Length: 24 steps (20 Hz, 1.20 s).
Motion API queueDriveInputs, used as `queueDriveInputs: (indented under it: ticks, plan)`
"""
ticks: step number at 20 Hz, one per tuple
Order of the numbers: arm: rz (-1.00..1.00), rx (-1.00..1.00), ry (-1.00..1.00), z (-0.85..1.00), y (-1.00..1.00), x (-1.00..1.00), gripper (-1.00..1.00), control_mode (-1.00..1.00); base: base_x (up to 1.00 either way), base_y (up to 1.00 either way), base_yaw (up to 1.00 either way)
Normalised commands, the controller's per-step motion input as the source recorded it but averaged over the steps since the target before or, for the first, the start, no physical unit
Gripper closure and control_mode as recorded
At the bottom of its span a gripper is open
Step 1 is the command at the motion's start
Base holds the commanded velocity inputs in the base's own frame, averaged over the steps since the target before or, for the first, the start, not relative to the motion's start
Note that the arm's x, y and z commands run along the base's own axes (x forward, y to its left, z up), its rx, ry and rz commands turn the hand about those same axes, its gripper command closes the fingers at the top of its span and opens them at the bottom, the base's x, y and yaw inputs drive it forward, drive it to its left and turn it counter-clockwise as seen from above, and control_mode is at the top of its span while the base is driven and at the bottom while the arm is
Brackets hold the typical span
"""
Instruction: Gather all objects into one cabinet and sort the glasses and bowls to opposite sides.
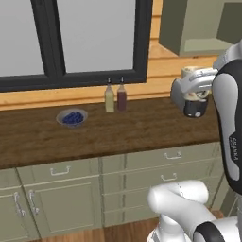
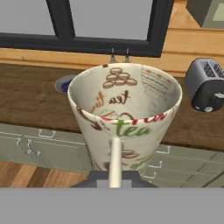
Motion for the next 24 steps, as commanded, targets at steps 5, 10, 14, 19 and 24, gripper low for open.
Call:
queueDriveInputs:
  ticks: [5, 10, 14, 19, 24]
  plan:
    - [0.0, 0.0, 0.0, 0.0, 0.0, 0.0, 1.0, 1.0, -0.34, 1.0, 0.0]
    - [0.0, 0.0, 0.0, 0.0, 0.0, 0.0, 1.0, 1.0, -0.41, 1.0, 0.0]
    - [0.0, 0.0, 0.0, 0.0, 0.0, 0.0, 1.0, 1.0, -0.82, 1.0, 0.0]
    - [0.0, 0.0, 0.0, 0.0, 0.0, 0.0, 1.0, 1.0, -1.0, 1.0, 0.0]
    - [0.0, 0.0, 0.0, 0.0, 0.0, 0.0, 1.0, 1.0, -0.99, 1.0, 0.0]
